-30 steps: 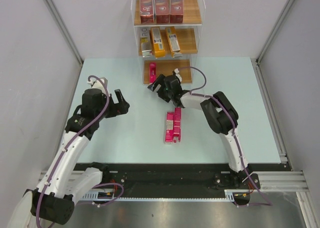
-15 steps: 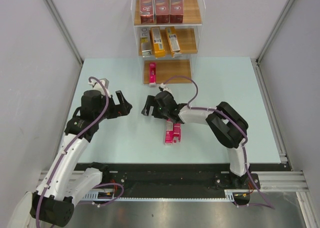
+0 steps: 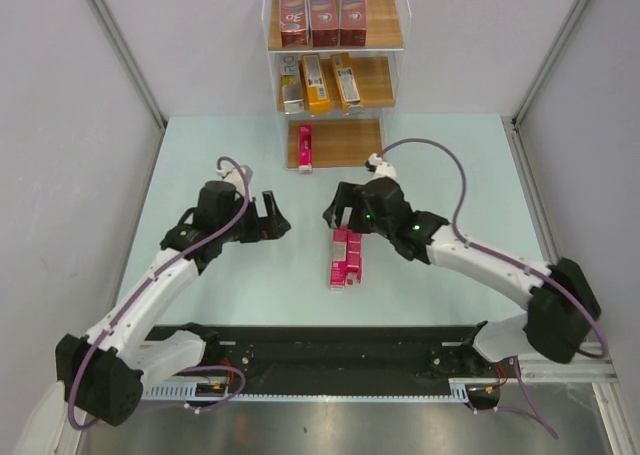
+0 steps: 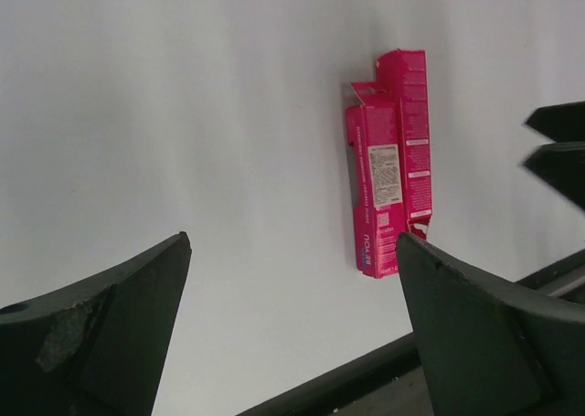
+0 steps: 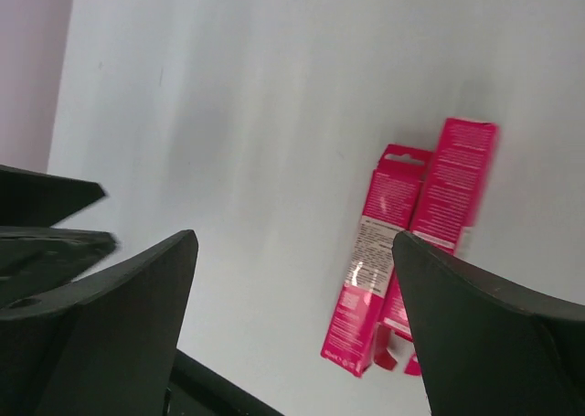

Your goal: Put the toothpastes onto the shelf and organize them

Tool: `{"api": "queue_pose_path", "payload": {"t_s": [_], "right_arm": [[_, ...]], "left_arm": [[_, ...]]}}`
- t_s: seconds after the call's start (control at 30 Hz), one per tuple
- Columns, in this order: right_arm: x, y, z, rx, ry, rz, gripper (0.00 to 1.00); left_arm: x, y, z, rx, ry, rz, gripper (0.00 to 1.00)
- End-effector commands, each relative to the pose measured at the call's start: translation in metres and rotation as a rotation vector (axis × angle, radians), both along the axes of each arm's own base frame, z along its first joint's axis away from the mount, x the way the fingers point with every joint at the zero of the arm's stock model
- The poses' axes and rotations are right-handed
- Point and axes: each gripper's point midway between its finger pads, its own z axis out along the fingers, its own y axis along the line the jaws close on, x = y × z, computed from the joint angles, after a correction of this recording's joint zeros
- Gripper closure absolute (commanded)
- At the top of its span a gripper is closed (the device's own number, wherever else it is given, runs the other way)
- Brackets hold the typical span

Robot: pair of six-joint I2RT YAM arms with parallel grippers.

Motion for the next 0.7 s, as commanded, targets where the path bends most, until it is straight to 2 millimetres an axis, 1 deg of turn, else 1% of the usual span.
{"api": "queue_pose_path", "payload": {"t_s": [0.0,0.03,0.07,0.1,0.13,0.17,0.2,0.23,0.27,0.3,0.33,0.4,0.43,0.47,0.5,0.53,0.67], "right_arm": [[-0.007,-0.066,0.036,-0.066,-0.092,-0.114,0.07],[-0.010,-0.080,0.038,-0.089,-0.093,-0.140,0.07],[-0.013,-0.092,0.039,-0.105,-0.101,-0.153,0.07],[-0.017,-0.107,0.060,-0.076,-0.146,-0.185,0.07],[-0.021,-0.120,0.060,-0.103,-0.145,-0.211,0.08],[-0.024,-0.130,0.066,-0.105,-0.162,-0.224,0.08],[-0.029,-0.143,0.074,-0.099,-0.177,-0.248,0.08],[-0.032,-0.151,0.079,-0.100,-0.190,-0.267,0.08],[-0.034,-0.156,0.082,-0.098,-0.197,-0.277,0.08],[-0.035,-0.162,0.082,-0.105,-0.194,-0.288,0.08],[-0.039,-0.166,0.087,-0.093,-0.204,-0.293,0.09],[-0.041,-0.169,0.085,-0.096,-0.197,-0.297,0.09],[-0.042,-0.170,0.085,-0.095,-0.196,-0.297,0.08],[-0.042,-0.170,0.085,-0.095,-0.195,-0.298,0.09],[-0.042,-0.171,0.085,-0.094,-0.194,-0.298,0.08],[-0.042,-0.171,0.085,-0.092,-0.193,-0.299,0.08],[-0.041,-0.172,0.084,-0.093,-0.191,-0.296,0.08]], "left_arm": [[0.008,-0.045,-0.002,-0.034,-0.014,-0.078,0.01],[0.012,-0.052,-0.003,-0.029,-0.022,-0.080,0.00],[0.009,-0.065,-0.012,-0.017,-0.001,-0.115,0.00],[0.010,-0.073,-0.017,-0.015,0.008,-0.125,0.00],[0.010,-0.085,-0.016,-0.017,-0.004,-0.146,0.00],[0.011,-0.090,-0.032,0.008,0.033,-0.150,0.00],[0.012,-0.095,-0.036,0.018,0.044,-0.151,0.00],[0.014,-0.101,-0.037,0.038,0.035,-0.148,0.00],[0.015,-0.105,-0.048,0.067,0.056,-0.148,0.00],[0.015,-0.109,-0.050,0.075,0.058,-0.159,0.00],[0.017,-0.113,-0.051,0.094,0.043,-0.153,0.01],[0.020,-0.120,-0.062,0.112,0.054,-0.158,0.02],[0.020,-0.126,-0.061,0.112,0.049,-0.169,0.04],[0.022,-0.127,-0.064,0.129,0.050,-0.163,0.04],[0.022,-0.129,-0.072,0.147,0.066,-0.164,0.04],[0.023,-0.135,-0.068,0.146,0.055,-0.171,0.05],[0.029,-0.143,-0.077,0.175,0.068,-0.172,0.08]]}}
